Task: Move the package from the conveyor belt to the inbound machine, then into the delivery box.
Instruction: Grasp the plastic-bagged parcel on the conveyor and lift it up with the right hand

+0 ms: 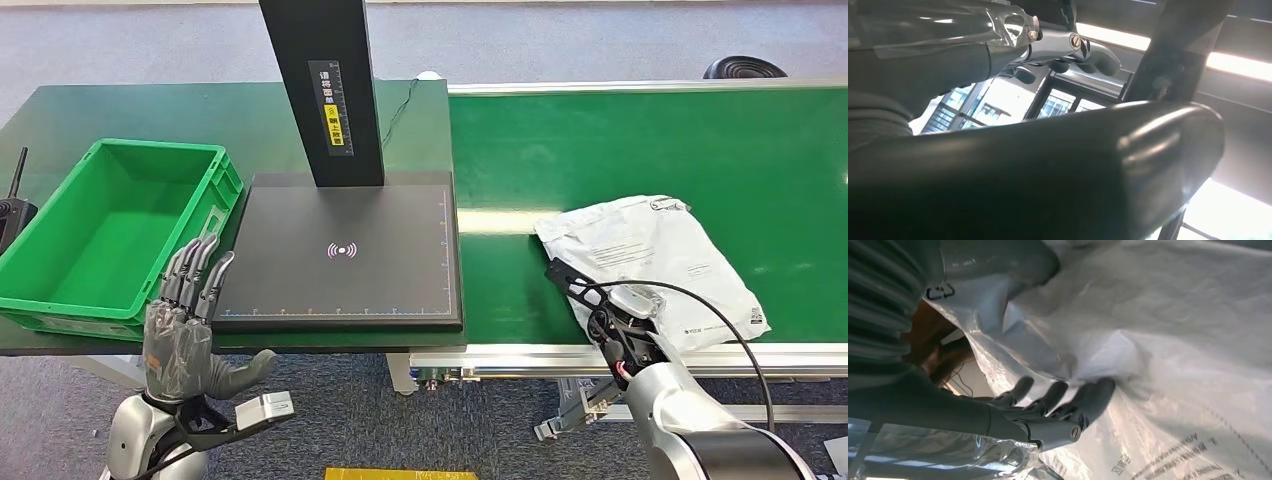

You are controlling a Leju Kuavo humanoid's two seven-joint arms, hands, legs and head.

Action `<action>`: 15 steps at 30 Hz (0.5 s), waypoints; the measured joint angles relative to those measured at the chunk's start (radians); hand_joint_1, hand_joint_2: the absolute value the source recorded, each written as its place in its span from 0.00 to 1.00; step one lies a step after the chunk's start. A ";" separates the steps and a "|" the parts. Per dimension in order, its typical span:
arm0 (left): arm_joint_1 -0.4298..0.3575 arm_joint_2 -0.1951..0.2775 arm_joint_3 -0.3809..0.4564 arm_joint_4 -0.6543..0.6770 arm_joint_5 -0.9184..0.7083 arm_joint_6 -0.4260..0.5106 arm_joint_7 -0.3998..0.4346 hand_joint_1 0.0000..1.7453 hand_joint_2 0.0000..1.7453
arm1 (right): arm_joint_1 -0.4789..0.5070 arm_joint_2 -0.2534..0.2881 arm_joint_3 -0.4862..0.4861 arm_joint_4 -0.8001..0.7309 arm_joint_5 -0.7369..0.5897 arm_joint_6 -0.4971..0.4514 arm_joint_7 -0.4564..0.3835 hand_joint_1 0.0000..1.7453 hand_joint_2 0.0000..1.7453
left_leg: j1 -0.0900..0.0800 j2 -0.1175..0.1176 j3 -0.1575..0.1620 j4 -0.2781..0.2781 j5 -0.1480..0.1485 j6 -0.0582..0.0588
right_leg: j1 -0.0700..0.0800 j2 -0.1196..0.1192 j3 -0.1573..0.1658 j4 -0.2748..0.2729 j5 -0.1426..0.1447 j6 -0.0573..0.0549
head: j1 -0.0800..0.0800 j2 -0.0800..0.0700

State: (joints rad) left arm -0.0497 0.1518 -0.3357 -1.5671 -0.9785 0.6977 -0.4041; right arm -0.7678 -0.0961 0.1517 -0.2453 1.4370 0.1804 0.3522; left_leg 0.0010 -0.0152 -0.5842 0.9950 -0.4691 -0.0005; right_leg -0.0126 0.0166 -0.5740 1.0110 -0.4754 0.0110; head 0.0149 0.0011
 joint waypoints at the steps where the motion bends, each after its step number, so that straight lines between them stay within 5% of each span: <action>1: 0.000 0.000 0.000 0.000 -0.002 0.000 -0.002 0.00 0.00 | 0.000 0.000 -0.002 0.000 0.001 0.000 0.000 1.00 1.00 | 0.000 0.000 0.000 0.000 0.000 0.000 | 0.000 0.000 0.000 0.000 0.000 0.000 | 0.000 0.000; 15: -0.004 0.000 -0.007 -0.027 -0.041 0.000 0.048 0.00 0.00 | -0.001 0.003 -0.009 0.000 0.041 -0.036 -0.010 1.00 1.00 | 0.000 0.000 0.000 0.000 0.000 0.000 | 0.000 0.000 0.000 0.000 0.000 0.000 | 0.000 0.000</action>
State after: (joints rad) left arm -0.0536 0.1519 -0.3425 -1.5943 -1.0190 0.6977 -0.3564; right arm -0.7685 -0.0927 0.1431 -0.2453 1.4779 0.1448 0.3422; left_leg 0.0009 -0.0154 -0.5843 0.9950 -0.4691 -0.0005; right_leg -0.0126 0.0166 -0.5738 1.0111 -0.4754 0.0110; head 0.0149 0.0011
